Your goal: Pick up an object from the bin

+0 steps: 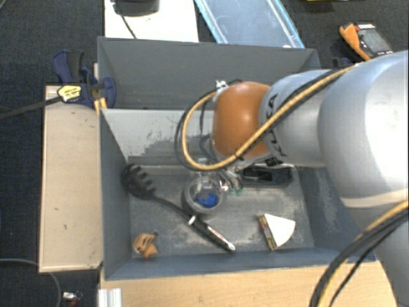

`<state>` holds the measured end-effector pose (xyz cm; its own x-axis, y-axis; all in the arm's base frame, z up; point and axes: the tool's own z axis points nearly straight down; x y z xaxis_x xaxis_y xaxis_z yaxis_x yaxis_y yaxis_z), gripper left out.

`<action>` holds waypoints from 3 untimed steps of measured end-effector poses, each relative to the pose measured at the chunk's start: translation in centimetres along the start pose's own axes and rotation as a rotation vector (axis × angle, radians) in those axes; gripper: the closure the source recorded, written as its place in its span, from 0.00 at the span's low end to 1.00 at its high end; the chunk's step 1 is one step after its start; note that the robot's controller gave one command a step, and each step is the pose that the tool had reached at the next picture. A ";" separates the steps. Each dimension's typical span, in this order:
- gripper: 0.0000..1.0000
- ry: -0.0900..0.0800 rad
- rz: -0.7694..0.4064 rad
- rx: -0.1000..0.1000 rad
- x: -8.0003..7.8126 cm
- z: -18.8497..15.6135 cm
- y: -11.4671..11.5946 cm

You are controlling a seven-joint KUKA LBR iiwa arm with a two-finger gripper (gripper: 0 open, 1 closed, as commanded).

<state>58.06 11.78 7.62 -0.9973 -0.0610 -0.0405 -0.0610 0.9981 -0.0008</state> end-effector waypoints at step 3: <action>1.00 -0.010 0.021 -0.001 -0.1 -1.1 0.9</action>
Offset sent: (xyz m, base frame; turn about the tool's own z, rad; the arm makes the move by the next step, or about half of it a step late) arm 0.0117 0.0208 -0.0062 0.0091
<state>58.06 12.69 8.73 -0.9979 -0.0397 -0.0509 -0.0398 0.9992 0.0014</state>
